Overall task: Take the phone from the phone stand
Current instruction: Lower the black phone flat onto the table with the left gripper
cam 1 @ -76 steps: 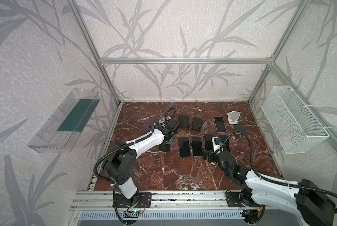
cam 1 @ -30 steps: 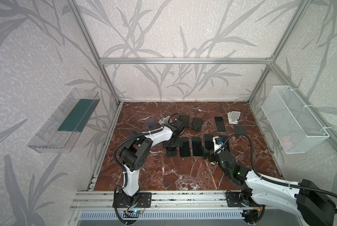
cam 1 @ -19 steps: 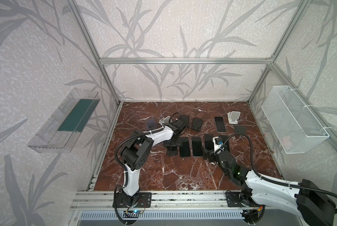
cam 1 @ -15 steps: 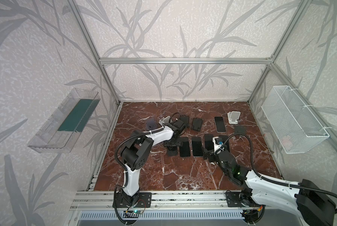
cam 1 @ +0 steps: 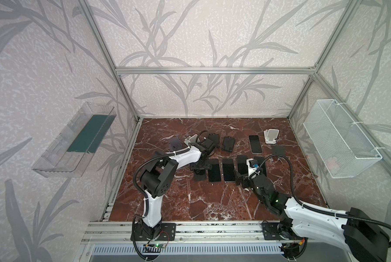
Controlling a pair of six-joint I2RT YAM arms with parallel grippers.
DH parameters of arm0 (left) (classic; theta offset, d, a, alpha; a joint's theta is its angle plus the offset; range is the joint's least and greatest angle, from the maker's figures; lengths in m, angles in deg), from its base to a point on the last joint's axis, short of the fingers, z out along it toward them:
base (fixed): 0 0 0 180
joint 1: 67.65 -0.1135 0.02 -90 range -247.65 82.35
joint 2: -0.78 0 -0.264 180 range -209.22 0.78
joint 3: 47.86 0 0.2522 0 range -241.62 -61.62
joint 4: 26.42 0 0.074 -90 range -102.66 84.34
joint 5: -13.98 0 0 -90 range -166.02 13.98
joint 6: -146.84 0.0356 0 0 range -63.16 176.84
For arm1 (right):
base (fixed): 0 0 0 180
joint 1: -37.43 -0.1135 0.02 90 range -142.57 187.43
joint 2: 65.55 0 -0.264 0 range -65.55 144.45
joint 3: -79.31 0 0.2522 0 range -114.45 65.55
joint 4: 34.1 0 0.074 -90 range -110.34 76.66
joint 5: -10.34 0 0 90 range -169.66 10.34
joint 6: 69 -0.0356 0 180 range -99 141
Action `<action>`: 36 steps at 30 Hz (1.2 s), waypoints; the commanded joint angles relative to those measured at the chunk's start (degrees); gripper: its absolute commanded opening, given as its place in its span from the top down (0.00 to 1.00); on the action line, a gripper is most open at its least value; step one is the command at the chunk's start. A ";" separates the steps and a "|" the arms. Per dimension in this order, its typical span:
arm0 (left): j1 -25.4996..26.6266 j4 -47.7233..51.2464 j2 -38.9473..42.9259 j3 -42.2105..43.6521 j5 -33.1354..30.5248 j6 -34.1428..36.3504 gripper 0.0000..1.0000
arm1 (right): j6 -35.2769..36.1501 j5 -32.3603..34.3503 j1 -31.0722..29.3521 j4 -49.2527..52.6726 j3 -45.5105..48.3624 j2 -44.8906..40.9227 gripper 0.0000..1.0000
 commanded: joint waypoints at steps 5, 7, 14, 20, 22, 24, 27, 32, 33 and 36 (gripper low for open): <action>0.23 2.15 -4.39 3.80 0.27 0.26 0.43 | 0.56 -0.87 0.09 -0.23 -1.42 -0.31 0.01; 0.22 1.93 -4.60 3.94 -0.23 0.25 0.41 | 0.67 -0.60 0.09 -0.11 -1.36 -0.67 0.01; 0.26 2.25 -5.16 3.80 -0.79 0.56 0.39 | 0.74 -0.15 0.09 -0.59 -0.67 -1.73 0.01; 0.20 3.33 -4.33 4.82 -1.44 0.86 0.36 | 0.74 -0.15 0.09 -0.38 -0.93 -1.47 0.01; 0.18 3.60 -4.17 5.10 -1.40 1.11 0.37 | 0.44 0.10 0.09 0.01 -0.86 -1.72 0.01; 0.18 3.65 -3.66 5.62 -1.49 1.44 0.36 | 0.39 0.15 0.13 0.16 -0.64 -2.12 0.01; 0.20 3.51 -3.04 6.29 -1.72 1.83 0.36 | 0.47 0.54 0.09 0.31 -0.54 -2.43 0.01; 0.27 2.92 -2.85 6.78 -0.87 2.62 0.35 | 0.46 0.29 0.13 0.33 -0.49 -2.48 0.01; 0.27 2.98 -2.93 6.70 -0.87 2.69 0.35 | 0.47 0.30 0.10 0.33 -0.48 -2.52 0.01; 0.39 3.24 -2.93 6.71 -0.78 2.55 0.34 | 0.46 0.32 0.09 0.41 -0.47 -2.48 0.01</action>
